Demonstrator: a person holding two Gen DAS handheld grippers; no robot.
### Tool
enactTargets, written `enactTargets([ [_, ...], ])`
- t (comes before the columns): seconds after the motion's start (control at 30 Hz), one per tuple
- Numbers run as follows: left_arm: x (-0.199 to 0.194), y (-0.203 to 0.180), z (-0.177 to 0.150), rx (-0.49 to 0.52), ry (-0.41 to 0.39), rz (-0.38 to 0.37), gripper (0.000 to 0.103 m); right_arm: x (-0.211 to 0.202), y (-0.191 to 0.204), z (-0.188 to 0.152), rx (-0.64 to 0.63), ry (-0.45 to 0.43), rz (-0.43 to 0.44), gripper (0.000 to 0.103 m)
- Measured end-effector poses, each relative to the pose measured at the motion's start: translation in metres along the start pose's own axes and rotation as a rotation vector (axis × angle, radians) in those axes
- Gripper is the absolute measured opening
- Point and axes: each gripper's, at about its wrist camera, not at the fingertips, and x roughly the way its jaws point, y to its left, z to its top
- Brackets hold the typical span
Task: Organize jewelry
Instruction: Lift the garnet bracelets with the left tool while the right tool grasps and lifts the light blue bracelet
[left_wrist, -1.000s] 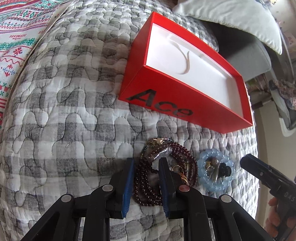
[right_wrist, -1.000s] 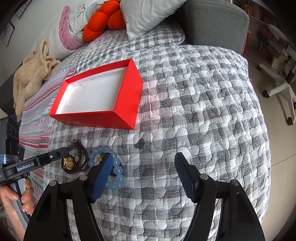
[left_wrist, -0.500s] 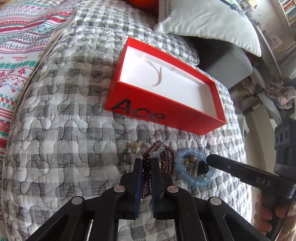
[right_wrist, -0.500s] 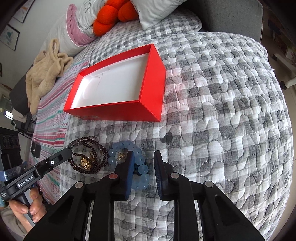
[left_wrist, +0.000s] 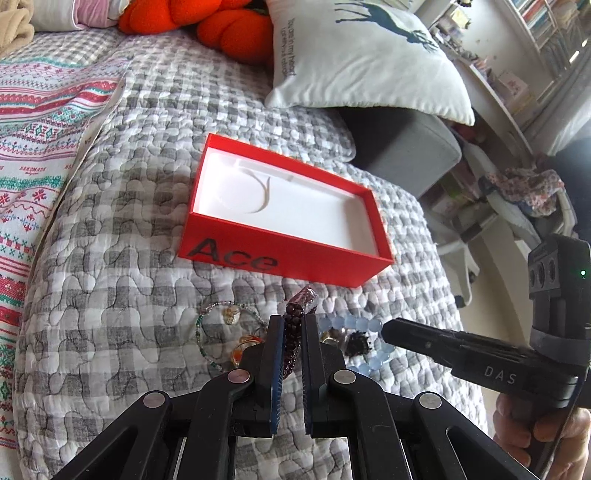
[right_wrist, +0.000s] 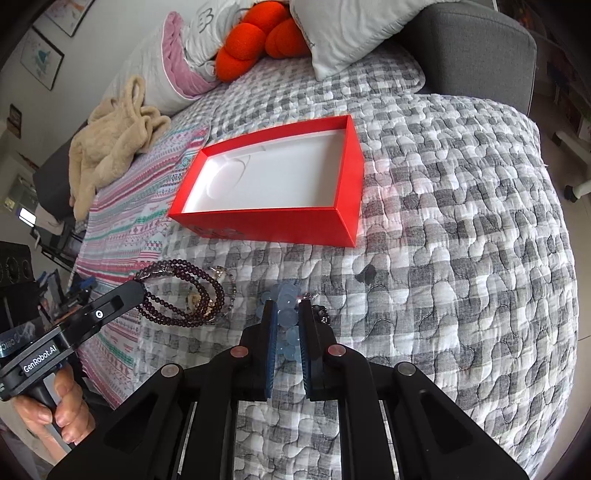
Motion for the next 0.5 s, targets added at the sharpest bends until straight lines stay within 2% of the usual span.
enactTargets([
  [0.3, -0.010, -0.011, 0.012, 0.003, -0.071, -0.033, 0.002, -0.028, 0.014, 0.006, -0.012, -0.076, 0.049, 0.012],
  [0.5, -0.003, -0.009, 0.032, -0.034, -0.128, -0.031, 0.002, -0.045, 0.019, 0.019, -0.005, -0.143, 0.069, 0.012],
])
